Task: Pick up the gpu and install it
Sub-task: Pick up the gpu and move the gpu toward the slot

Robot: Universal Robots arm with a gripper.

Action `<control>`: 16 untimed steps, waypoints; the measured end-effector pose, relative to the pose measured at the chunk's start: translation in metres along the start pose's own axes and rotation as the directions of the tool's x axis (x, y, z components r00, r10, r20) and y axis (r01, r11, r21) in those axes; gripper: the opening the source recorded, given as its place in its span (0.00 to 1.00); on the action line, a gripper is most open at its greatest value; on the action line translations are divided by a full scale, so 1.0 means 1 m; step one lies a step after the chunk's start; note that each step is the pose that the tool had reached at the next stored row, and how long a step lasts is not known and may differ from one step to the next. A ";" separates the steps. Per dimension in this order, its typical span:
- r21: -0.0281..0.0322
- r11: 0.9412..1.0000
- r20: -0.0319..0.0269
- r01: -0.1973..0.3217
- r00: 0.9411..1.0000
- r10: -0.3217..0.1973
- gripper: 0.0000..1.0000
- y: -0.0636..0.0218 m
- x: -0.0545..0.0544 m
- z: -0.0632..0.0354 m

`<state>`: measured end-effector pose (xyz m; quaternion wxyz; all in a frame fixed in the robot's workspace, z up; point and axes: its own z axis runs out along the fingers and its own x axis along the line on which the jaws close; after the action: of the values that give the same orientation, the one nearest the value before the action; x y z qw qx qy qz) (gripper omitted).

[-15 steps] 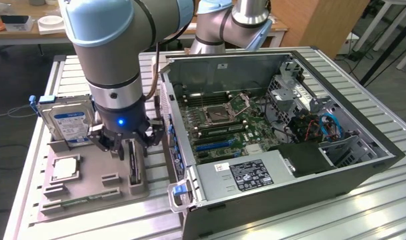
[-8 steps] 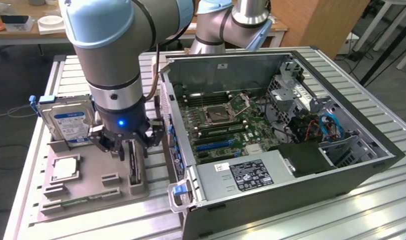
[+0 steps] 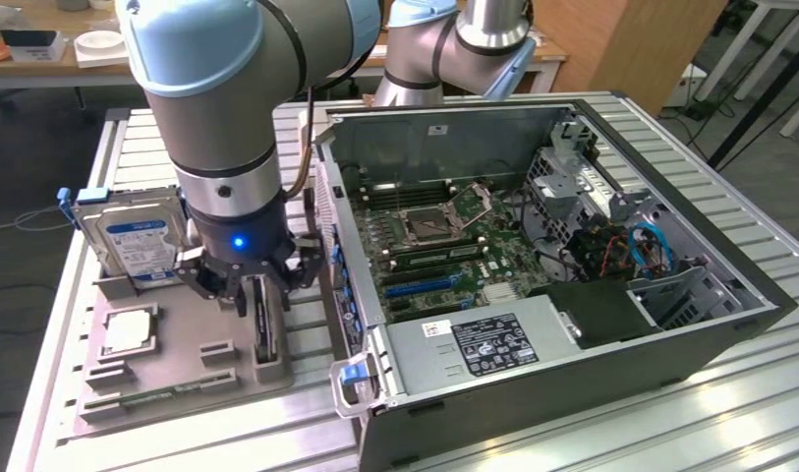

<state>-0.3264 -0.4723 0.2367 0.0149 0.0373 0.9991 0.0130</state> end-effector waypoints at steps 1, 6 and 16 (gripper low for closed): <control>0.000 1.000 0.000 0.000 1.000 0.000 0.53 0.0000 0.000 0.0000; 0.000 1.000 0.000 0.000 1.000 0.000 0.32 0.0000 0.000 0.0000; 0.000 1.000 0.000 0.000 1.000 0.000 0.28 0.0000 0.000 0.0000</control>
<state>-0.3264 -0.4723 0.2367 0.0150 0.0373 0.9991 0.0130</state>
